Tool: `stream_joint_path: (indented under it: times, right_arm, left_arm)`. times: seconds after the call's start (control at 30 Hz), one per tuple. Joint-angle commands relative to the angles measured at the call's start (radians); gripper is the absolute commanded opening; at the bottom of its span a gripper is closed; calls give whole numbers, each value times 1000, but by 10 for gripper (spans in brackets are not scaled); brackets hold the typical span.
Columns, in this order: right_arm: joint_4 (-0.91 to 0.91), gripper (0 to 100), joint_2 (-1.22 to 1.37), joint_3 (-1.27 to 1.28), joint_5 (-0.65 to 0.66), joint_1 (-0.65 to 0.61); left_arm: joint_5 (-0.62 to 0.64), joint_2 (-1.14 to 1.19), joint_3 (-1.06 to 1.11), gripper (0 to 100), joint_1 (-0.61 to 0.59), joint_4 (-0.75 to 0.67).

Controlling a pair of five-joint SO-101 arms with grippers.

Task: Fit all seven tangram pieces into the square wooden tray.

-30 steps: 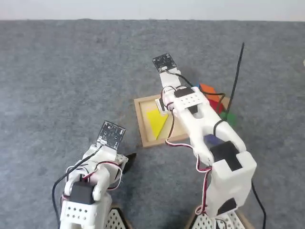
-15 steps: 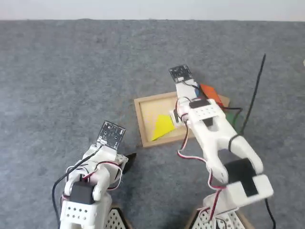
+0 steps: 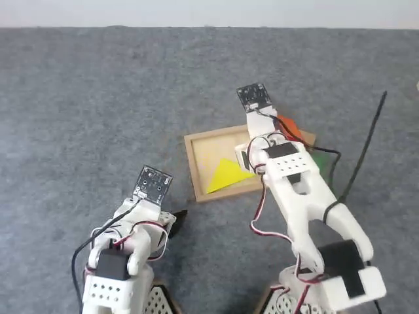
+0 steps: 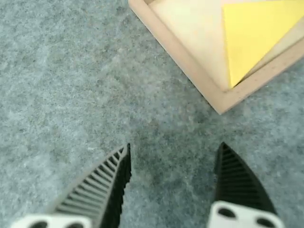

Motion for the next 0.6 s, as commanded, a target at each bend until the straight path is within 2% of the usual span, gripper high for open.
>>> stream_joint_path:
  times: [0.0, 0.2, 0.4, 0.57]
  right_arm:
    - [-59, 241, 97, -61, 29, 5]
    - [-50, 241, 257, -141, 35, 5]
    - [97, 241, 183, -106, 34, -19]
    - [94, 241, 79, 28, 34, -73]
  left_arm:
    - [6, -17, -12, 280, 8, 5]
    - [6, -17, -12, 280, 8, 5]
    - [6, -17, -12, 280, 8, 5]
    - [6, -17, -12, 280, 8, 5]
